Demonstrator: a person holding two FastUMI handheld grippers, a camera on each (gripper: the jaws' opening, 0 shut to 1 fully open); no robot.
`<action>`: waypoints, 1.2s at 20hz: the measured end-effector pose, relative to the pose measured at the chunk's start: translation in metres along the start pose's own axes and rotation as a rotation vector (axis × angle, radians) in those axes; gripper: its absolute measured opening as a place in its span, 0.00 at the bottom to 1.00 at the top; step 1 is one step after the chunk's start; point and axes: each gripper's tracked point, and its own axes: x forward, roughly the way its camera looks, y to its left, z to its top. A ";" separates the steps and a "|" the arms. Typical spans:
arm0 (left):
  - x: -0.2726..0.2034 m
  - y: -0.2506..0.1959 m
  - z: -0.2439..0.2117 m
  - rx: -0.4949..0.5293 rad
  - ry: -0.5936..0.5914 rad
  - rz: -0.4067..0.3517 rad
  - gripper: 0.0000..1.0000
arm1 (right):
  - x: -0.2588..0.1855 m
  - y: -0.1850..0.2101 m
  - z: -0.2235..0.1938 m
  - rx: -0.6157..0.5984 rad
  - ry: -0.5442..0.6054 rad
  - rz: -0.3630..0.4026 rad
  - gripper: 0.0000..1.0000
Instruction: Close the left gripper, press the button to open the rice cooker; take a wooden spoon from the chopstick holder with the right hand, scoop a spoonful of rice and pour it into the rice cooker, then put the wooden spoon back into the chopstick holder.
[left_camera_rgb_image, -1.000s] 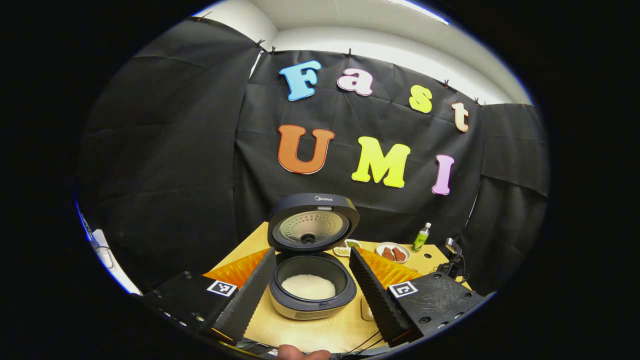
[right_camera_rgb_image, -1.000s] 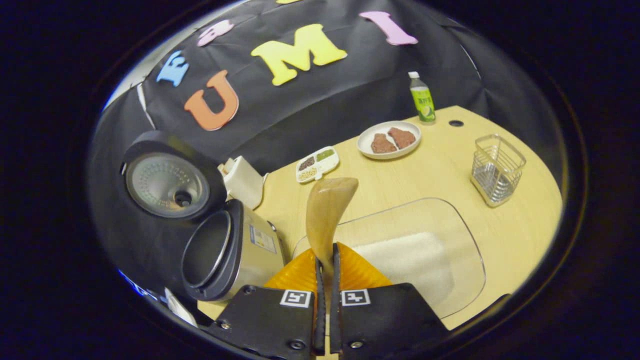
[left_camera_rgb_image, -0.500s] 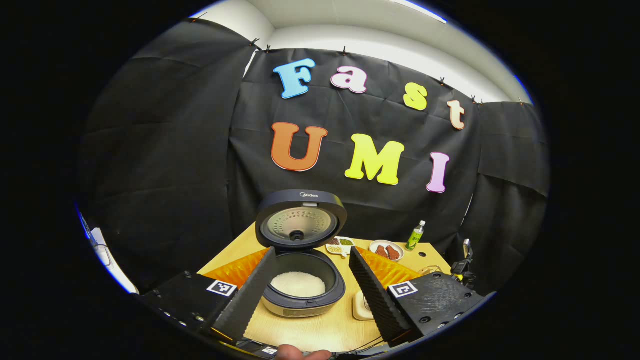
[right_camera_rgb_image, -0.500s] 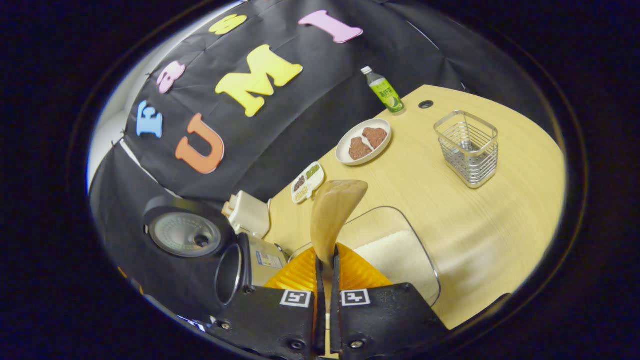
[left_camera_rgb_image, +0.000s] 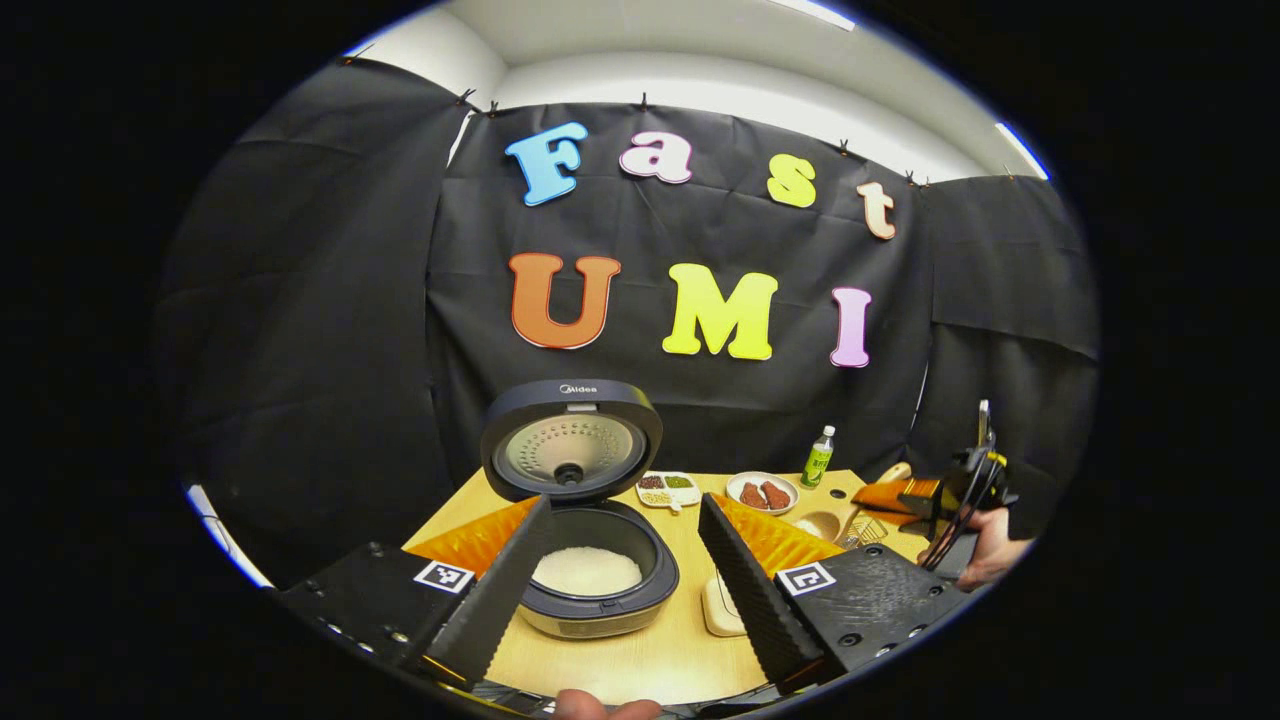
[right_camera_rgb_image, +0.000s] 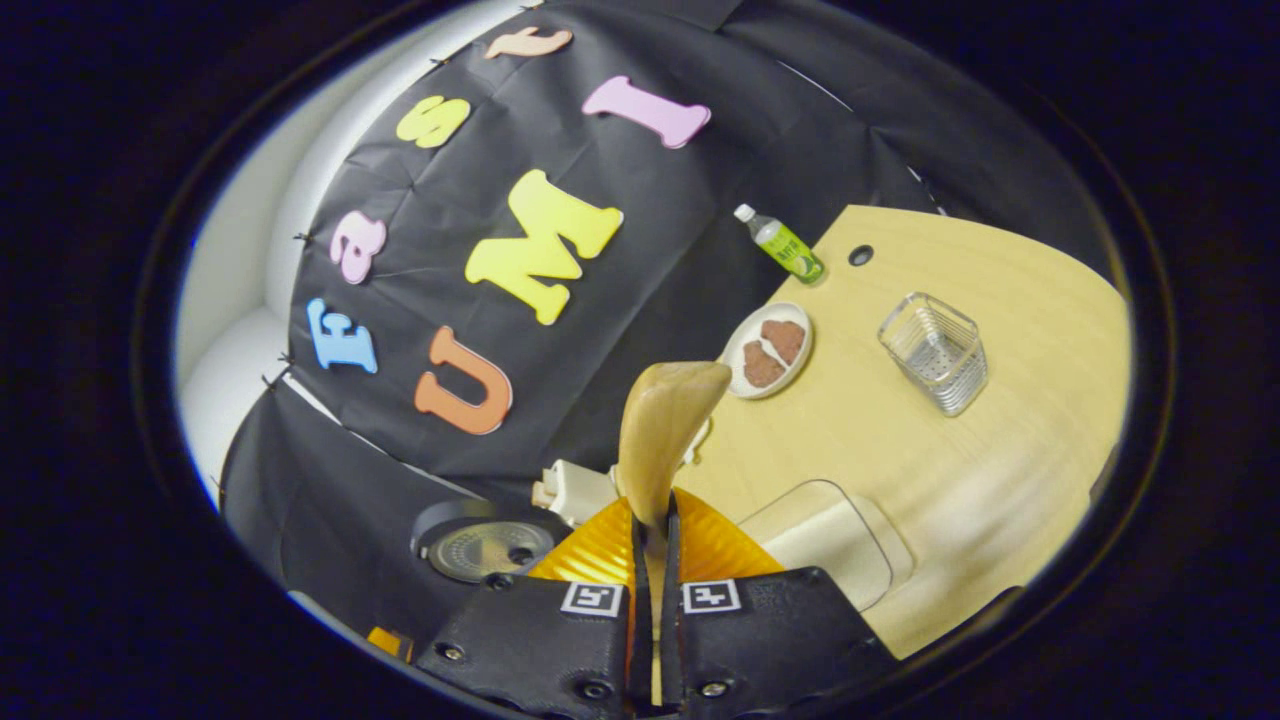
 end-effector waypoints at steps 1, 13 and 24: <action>-0.001 0.000 -0.001 0.003 -0.006 -0.008 0.95 | 0.001 0.019 0.000 -0.013 0.003 0.023 0.08; -0.035 0.053 0.000 -0.031 -0.067 0.033 0.95 | 0.080 0.154 -0.087 -0.201 0.114 0.128 0.08; -0.055 0.104 -0.021 -0.126 -0.053 0.114 0.95 | 0.129 0.158 -0.160 -0.610 0.144 0.042 0.08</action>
